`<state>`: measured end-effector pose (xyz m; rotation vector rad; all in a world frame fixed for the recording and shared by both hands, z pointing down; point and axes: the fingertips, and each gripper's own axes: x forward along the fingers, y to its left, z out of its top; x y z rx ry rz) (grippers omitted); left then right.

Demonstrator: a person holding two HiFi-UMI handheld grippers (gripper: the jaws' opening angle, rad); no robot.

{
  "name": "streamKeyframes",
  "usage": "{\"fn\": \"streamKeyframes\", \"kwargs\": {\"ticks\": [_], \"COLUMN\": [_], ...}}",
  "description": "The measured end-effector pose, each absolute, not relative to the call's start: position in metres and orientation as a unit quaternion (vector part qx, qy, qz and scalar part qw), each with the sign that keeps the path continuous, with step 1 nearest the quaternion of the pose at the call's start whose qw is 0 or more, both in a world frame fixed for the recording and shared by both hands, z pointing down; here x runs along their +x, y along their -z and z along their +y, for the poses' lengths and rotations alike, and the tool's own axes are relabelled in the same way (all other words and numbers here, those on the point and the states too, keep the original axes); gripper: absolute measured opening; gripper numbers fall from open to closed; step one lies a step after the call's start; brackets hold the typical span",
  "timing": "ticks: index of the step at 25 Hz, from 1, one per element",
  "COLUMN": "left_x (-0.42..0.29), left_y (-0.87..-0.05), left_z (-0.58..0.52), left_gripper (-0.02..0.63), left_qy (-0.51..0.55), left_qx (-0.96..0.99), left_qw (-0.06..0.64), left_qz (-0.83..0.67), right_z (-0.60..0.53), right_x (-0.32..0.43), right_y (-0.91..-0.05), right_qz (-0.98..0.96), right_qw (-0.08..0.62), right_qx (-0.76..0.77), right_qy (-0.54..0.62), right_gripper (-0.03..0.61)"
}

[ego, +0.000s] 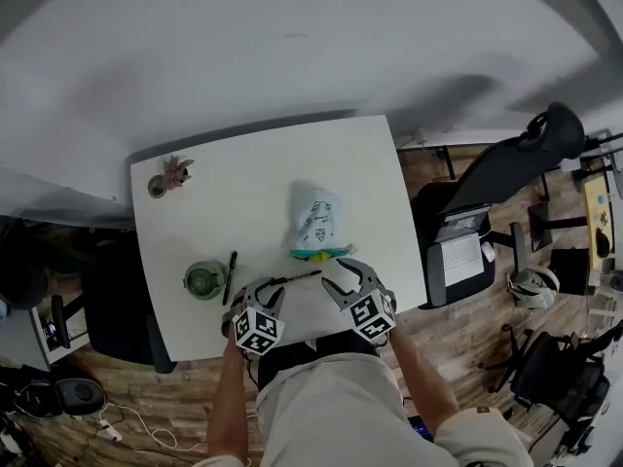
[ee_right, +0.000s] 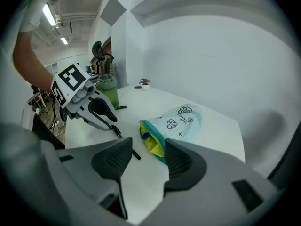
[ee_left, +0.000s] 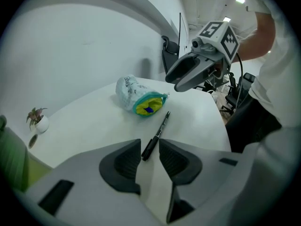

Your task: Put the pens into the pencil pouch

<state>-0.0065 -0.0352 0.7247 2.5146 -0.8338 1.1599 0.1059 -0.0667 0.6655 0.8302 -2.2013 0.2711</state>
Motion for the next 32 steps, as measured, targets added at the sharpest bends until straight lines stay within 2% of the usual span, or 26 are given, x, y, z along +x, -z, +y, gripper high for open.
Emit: {"fn": "streamKeyframes", "kwargs": {"ticks": [18,26,30,32], "left_x": [-0.007,-0.012,-0.017,-0.019], "left_y": [-0.746,-0.736,-0.725,-0.718], "left_z": [-0.035,-0.025,-0.021,-0.019], "left_gripper": [0.072,0.060,0.058,0.057], "left_qy": [-0.409,-0.395,-0.384,-0.377], "left_qx": [0.857,0.861,0.861,0.862], "left_qw": [0.156,0.170,0.172,0.173], "left_qz": [-0.274,-0.273,-0.284,-0.291], "right_z": [-0.092,-0.104,-0.109,-0.109], "right_x": [0.117,0.118,0.119,0.117], "right_y": [-0.680,-0.705,-0.711,-0.711], "right_qz": [-0.848,-0.826,-0.813,-0.811], "right_qw": [0.413,0.470,0.494,0.500], "right_qx": [0.322,0.307,0.306,0.303], "right_qy": [-0.081,-0.044,-0.027,-0.032], "right_gripper": [0.192,0.129,0.058,0.048]}}
